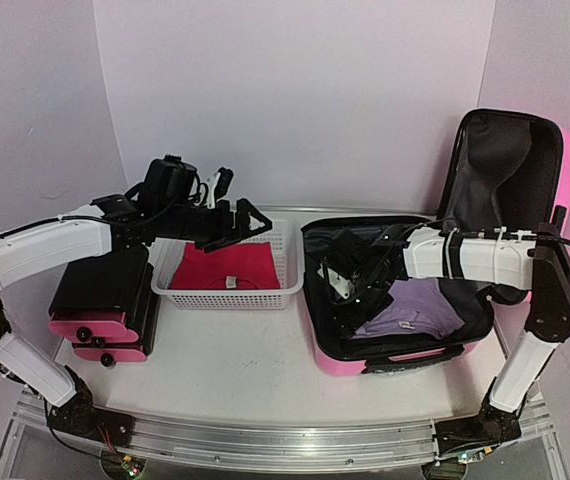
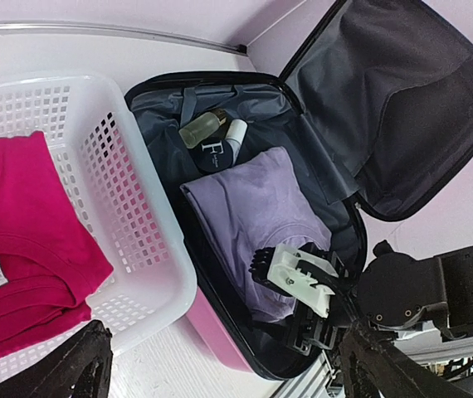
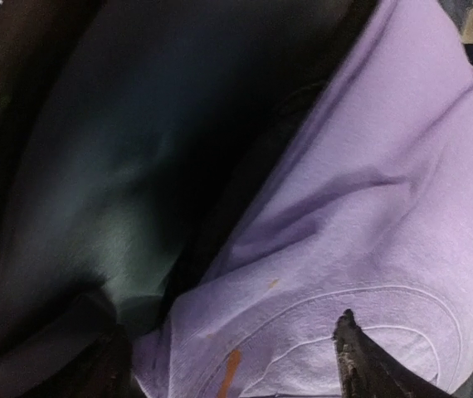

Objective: Open, take out, and arrange the luggage

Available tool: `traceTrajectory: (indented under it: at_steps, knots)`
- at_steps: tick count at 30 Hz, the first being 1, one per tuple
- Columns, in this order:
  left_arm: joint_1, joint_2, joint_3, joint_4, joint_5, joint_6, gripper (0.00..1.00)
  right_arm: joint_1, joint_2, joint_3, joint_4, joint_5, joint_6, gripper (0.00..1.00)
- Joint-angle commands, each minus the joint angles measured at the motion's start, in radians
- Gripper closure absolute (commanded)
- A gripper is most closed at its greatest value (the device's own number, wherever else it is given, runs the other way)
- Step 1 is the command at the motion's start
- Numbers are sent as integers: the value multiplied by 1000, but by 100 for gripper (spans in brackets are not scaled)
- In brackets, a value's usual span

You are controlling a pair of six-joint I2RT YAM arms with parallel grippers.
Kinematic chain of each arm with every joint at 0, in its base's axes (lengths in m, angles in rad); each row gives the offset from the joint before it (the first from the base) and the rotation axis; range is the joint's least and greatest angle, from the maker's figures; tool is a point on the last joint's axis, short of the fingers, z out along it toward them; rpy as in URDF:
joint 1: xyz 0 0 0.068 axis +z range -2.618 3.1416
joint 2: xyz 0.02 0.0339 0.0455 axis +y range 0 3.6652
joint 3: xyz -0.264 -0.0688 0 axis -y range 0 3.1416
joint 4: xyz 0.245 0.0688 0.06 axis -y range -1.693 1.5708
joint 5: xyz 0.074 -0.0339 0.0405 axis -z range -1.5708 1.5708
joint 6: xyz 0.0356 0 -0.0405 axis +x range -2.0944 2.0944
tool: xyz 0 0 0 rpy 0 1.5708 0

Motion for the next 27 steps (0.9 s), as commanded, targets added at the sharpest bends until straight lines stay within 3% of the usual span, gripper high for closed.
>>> traceTrajectory:
  at_steps: [1, 7, 11, 18, 24, 27]
  knots:
    - [-3, -17, 6, 30, 20, 29, 4, -1, -1, 28, 13, 69, 26, 26]
    - [-2, 1, 20, 29, 42, 33, 3, -2, 12, 24, 9, 47, 29, 43]
    - [-1, 4, 29, 29, 54, 36, 3, -2, 23, 23, 8, 20, 32, 36]
    - [1, 8, 37, 29, 71, 31, 3, -13, -11, 14, 8, 68, 40, 77]
    - [3, 35, 52, 30, 113, 1, 2, -53, -82, -2, 33, 39, 23, 99]
    - [2, 52, 58, 32, 138, -14, 2, -78, -92, -13, 46, 12, 20, 100]
